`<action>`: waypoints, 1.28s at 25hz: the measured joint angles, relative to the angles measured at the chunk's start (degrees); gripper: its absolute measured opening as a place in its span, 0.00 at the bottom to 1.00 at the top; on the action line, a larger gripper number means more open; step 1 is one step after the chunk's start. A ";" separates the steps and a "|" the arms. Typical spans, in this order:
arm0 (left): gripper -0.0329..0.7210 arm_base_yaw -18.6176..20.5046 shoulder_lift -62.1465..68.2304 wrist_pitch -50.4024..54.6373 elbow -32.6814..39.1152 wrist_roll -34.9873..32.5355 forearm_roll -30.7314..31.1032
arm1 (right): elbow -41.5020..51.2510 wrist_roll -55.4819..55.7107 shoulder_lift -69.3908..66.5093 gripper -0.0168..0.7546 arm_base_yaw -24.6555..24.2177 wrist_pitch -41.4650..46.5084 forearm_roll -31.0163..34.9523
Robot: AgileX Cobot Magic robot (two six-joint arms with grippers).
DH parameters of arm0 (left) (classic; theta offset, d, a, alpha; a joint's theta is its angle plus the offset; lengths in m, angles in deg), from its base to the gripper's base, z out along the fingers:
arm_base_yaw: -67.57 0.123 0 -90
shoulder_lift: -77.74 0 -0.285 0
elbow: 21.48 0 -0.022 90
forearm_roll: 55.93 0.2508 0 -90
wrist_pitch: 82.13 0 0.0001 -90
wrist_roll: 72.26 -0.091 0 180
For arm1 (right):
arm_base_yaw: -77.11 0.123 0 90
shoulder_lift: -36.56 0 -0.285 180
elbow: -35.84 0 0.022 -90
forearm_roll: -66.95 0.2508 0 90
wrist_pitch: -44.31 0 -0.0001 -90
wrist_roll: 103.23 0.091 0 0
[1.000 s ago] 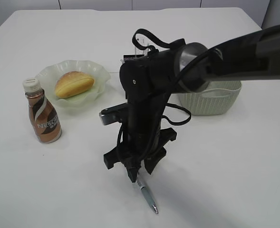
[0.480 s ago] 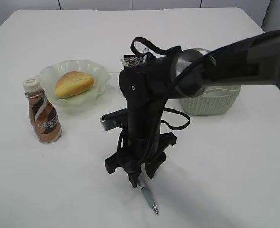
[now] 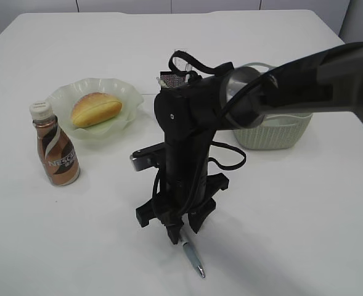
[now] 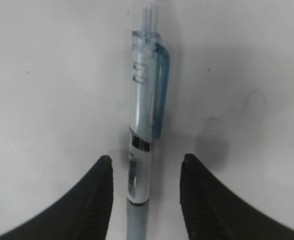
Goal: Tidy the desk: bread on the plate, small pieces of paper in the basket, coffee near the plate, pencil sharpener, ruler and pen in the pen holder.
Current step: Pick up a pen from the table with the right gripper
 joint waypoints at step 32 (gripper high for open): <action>0.48 0.00 0.00 0.00 0.00 0.00 0.15 | -3.63 0.00 -1.15 0.14 0.00 3.92 0.38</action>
